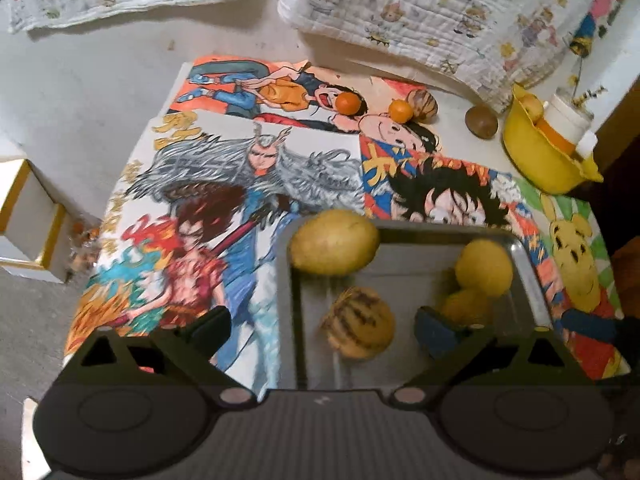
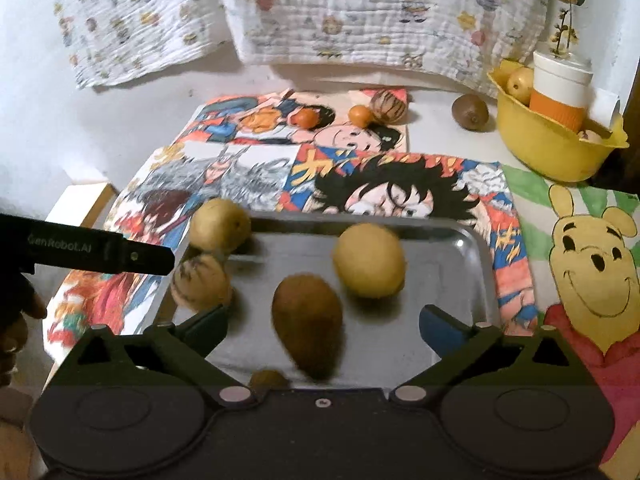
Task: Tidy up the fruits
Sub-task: 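Lower both fruits onto the metal tray and open both tools, then lift both tools off the tray toward the two small oranges, then grasp a small orange with the left tool while the right tool grasps the other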
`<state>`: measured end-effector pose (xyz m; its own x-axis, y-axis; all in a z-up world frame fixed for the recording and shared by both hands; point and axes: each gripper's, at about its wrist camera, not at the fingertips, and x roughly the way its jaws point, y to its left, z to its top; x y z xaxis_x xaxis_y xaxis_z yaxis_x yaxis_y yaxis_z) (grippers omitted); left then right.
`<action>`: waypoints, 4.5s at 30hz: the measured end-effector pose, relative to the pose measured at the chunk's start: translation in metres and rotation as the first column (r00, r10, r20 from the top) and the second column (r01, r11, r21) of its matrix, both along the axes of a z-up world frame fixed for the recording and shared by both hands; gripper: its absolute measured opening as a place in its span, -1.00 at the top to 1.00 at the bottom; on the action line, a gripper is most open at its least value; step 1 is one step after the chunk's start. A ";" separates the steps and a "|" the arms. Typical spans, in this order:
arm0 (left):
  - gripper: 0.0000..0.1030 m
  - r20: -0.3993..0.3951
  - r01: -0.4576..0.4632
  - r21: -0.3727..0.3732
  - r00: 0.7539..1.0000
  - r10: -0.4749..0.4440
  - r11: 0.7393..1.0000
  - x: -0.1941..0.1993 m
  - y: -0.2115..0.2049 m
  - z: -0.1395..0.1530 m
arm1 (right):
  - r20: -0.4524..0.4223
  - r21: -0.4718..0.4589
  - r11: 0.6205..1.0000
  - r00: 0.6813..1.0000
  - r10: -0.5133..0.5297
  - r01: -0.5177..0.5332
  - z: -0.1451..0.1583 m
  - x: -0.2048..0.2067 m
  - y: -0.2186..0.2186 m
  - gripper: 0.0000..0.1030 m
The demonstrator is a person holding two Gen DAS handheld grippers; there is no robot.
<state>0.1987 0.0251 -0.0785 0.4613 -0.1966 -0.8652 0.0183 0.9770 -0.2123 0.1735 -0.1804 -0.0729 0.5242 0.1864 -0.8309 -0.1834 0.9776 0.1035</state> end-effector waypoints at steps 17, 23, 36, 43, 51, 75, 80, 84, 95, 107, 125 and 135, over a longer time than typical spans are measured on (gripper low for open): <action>-0.97 -0.012 0.231 0.144 0.973 -0.232 0.962 -0.066 -0.005 -0.012 | -0.119 -0.111 0.994 0.992 -0.029 0.016 -0.014 -0.054 -0.014 -0.99; -0.97 -0.043 0.224 0.156 0.974 -0.220 0.962 -0.057 -0.003 -0.016 | -0.132 -0.121 0.991 0.988 -0.074 0.058 -0.020 -0.046 -0.024 -0.99; -0.98 -0.045 0.172 0.179 0.985 -0.166 0.969 -0.012 0.006 -0.007 | -0.076 -0.117 0.989 0.993 -0.095 0.085 -0.011 -0.002 -0.036 -0.99; -0.98 -0.008 0.126 0.191 0.992 -0.127 0.973 0.017 0.012 0.006 | -0.006 -0.081 0.991 0.994 -0.105 0.104 0.003 0.035 -0.038 -0.99; -0.98 0.032 0.069 0.197 0.996 -0.077 0.978 0.062 0.014 0.018 | 0.022 -0.074 0.995 0.997 -0.070 0.072 0.006 0.081 -0.038 -0.99; -0.99 0.085 0.196 0.231 0.972 -0.221 0.953 0.214 -0.044 -0.015 | -0.048 -0.385 0.866 0.944 0.325 -0.318 -0.017 0.259 -0.033 -0.99; -0.99 0.081 0.209 0.244 0.969 -0.235 0.947 0.240 -0.050 -0.028 | -0.074 -0.472 0.789 0.909 0.409 -0.393 -0.030 0.285 -0.018 -0.97; -0.99 0.085 0.222 0.259 0.964 -0.252 0.940 0.256 -0.055 -0.035 | -0.089 -0.512 0.731 0.875 0.476 -0.451 -0.041 0.301 -0.009 -0.93; -0.99 0.059 0.245 0.253 0.962 -0.267 0.936 0.279 -0.062 -0.051 | -0.091 -0.509 0.616 0.749 0.656 -0.601 -0.050 0.313 0.012 -0.84; -0.92 0.041 0.351 0.346 0.921 -0.388 0.870 0.287 -0.078 -0.065 | -0.157 -0.574 0.289 0.450 0.879 -0.766 -0.071 0.303 0.043 -0.32; 0.32 0.027 0.393 0.234 0.911 -0.410 0.889 0.300 -0.085 -0.068 | -0.236 -0.570 0.170 0.359 0.903 -0.804 -0.099 0.305 0.058 0.30; 0.34 0.020 0.369 0.158 0.926 -0.376 0.916 0.282 -0.073 -0.056 | -0.181 -0.557 0.269 0.431 0.884 -0.785 -0.082 0.300 0.055 0.31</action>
